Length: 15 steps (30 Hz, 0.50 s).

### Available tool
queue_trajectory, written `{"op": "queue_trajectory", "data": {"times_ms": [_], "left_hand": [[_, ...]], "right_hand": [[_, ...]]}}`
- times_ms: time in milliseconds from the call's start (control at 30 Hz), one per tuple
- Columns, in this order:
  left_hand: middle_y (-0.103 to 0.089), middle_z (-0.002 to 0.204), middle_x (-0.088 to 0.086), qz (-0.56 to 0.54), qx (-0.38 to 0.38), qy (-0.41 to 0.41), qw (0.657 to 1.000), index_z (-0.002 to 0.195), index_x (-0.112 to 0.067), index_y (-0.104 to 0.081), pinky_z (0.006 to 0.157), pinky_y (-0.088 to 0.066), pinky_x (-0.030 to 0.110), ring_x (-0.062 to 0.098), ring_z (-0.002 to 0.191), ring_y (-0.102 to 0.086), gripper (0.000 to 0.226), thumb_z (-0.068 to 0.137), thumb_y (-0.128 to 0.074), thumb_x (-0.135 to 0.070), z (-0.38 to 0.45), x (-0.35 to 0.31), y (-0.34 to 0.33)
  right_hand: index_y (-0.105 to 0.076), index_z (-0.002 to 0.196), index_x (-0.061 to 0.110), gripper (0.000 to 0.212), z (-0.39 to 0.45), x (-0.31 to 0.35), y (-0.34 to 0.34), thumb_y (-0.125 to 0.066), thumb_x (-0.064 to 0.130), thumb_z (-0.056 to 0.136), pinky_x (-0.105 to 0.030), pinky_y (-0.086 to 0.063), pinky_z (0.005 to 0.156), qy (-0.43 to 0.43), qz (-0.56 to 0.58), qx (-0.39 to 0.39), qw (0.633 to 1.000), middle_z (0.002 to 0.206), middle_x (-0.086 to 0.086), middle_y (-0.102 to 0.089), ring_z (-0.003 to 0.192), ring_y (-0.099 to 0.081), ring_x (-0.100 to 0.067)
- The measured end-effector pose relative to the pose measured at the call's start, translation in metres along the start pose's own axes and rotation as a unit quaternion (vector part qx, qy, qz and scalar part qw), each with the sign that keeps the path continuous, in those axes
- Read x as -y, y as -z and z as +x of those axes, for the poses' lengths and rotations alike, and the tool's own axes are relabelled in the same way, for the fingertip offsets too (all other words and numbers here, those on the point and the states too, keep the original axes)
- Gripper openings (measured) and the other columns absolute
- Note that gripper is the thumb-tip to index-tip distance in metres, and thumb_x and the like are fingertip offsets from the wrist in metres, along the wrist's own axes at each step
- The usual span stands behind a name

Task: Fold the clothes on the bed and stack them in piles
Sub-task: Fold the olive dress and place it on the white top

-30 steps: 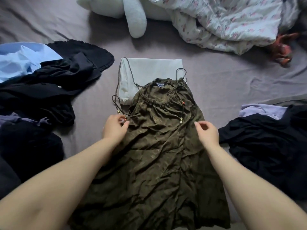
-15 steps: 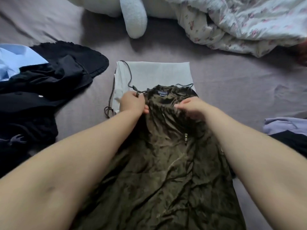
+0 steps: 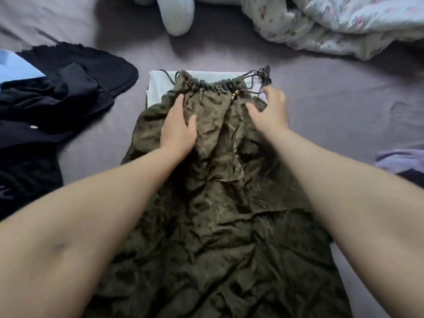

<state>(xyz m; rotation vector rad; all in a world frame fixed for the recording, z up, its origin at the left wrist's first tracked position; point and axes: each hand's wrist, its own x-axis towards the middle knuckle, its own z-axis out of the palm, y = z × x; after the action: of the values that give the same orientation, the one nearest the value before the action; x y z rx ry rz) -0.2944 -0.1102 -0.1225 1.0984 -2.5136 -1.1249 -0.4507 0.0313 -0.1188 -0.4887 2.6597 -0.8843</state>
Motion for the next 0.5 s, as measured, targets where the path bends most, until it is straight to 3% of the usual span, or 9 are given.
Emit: {"op": "queue_trajectory", "data": {"times_ms": [100, 167, 333, 433, 500], "left_hand": [[-0.041, 0.144, 0.013, 0.078, -0.117, -0.044, 0.989, 0.144, -0.007, -0.034, 0.113, -0.025, 0.041, 0.026, 0.136, -0.035, 0.057, 0.094, -0.046, -0.031, -0.057, 0.026, 0.008], [-0.039, 0.144, 0.015, 0.115, -0.149, 0.0, 0.982, 0.144, -0.009, -0.033, 0.114, -0.021, 0.046, 0.029, 0.137, -0.032, 0.061, 0.092, -0.045, -0.038, -0.107, 0.05, 0.015], [-0.035, 0.144, 0.024, 0.161, -0.128, 0.259, 0.944, 0.143, -0.006, -0.034, 0.111, -0.016, 0.057, 0.043, 0.135, -0.03, 0.083, 0.08, -0.035, -0.061, -0.244, 0.12, 0.032], [-0.029, 0.151, 0.021, 0.208, -0.069, 0.307, 0.926, 0.145, -0.006, -0.033, 0.113, -0.012, 0.056, 0.036, 0.142, -0.021, 0.091, 0.078, -0.035, -0.069, -0.284, 0.137, 0.04], [-0.021, 0.156, 0.017, 0.233, -0.032, 0.315, 0.92, 0.148, -0.01, -0.028, 0.115, -0.006, 0.053, 0.031, 0.146, -0.012, 0.085, 0.086, -0.046, -0.065, -0.29, 0.138, 0.043]], "right_hand": [[-0.046, 0.137, 0.012, 0.06, -0.064, -0.027, 0.003, -0.063, 0.042, 0.087, -0.04, -0.028, 0.113, 0.044, -0.008, -0.054, 0.998, 0.147, -0.011, -0.036, 0.136, -0.035, -0.025], [-0.044, 0.139, 0.013, 0.067, -0.119, -0.049, 0.006, -0.065, 0.048, 0.085, -0.044, -0.025, 0.114, 0.028, -0.038, -0.066, 0.997, 0.148, -0.009, -0.036, 0.137, -0.033, -0.024], [-0.04, 0.141, 0.013, 0.092, -0.265, -0.123, 0.018, -0.075, 0.058, 0.068, -0.054, -0.028, 0.11, -0.168, -0.138, -0.062, 0.974, 0.145, -0.014, -0.037, 0.13, -0.037, -0.036], [-0.045, 0.137, 0.008, 0.096, -0.311, -0.148, 0.028, -0.084, 0.05, 0.06, -0.056, -0.04, 0.098, -0.242, -0.157, -0.064, 0.955, 0.135, -0.018, -0.044, 0.119, -0.047, -0.043], [-0.047, 0.136, 0.009, 0.083, -0.322, -0.153, 0.037, -0.081, 0.044, 0.068, -0.053, -0.043, 0.092, -0.272, -0.128, -0.067, 0.951, 0.131, -0.018, -0.046, 0.115, -0.048, -0.044]]}}
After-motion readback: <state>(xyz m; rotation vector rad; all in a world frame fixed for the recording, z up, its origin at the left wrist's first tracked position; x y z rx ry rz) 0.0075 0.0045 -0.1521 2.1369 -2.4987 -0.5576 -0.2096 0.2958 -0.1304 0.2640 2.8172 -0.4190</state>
